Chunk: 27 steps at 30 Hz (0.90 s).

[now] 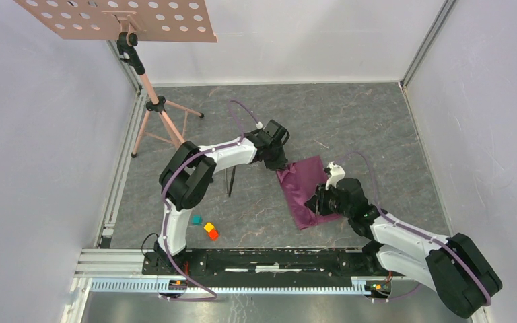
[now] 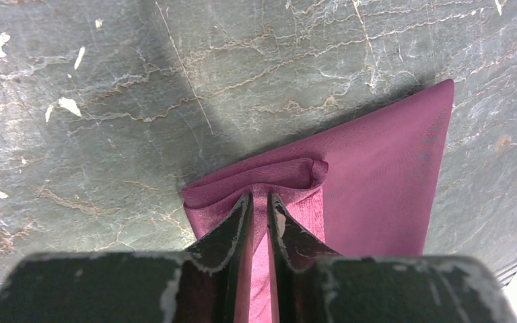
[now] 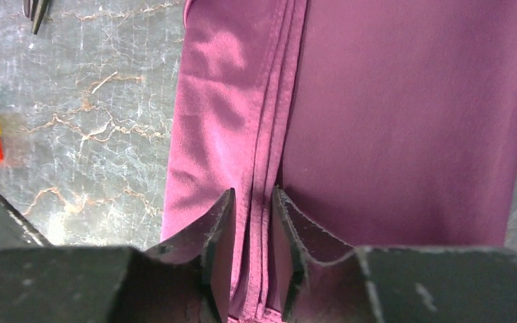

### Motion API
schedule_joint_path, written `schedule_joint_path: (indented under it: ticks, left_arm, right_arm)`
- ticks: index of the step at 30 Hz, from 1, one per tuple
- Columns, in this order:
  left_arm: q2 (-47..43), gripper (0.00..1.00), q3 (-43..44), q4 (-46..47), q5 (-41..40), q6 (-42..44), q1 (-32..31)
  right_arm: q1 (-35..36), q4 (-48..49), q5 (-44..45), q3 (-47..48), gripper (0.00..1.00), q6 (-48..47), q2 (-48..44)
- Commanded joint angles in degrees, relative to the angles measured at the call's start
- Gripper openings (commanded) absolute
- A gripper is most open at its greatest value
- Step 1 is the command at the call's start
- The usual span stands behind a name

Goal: Fold the napkin into a case and place the utensils inside
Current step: Smooth out the 2/3-rectangle-folded napkin at the center of the board.

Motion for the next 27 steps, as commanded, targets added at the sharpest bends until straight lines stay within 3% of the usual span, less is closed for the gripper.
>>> schedule_joint_path:
  ticks: [1,4,8,10,14,19,27]
  left_arm:
    - [0.8,0.19,1.8,1.8,0.9,2.8,-0.1]
    - [0.9,0.18,1.8,1.5,0.5,3.0,0.0]
    - [1.0,0.18,1.5,1.8,0.4,3.1,0.3]
    - [1.3,0.17,1.5,2.1,0.6,3.1,0.4]
    - [1.6,0.15,1.4,2.3,1.1,3.3,0.7]
    - [1.7,0.13,0.8,2.9,1.9,3.3,0.8]
    - [1.7,0.11,0.1,4.1,2.8,3.3,1.0]
  right_arm:
    - [0.1,-3.8,3.2,8.0,0.38,-8.3,0.8]
    - [-0.3,-3.2,3.4,11.7,0.50,-10.1,3.9]
    - [-1.2,6.2,-5.8,15.0,0.52,-8.9,11.0]
    - [-1.2,12.7,-10.6,15.4,0.48,-7.2,15.5]
    - [-1.6,23.0,-14.1,16.4,0.29,-4.3,23.6]
    - [-2.7,33.2,-18.3,18.0,0.17,0.1,31.0]
    - [-3.6,38.5,-18.8,21.8,0.17,1.5,41.6]
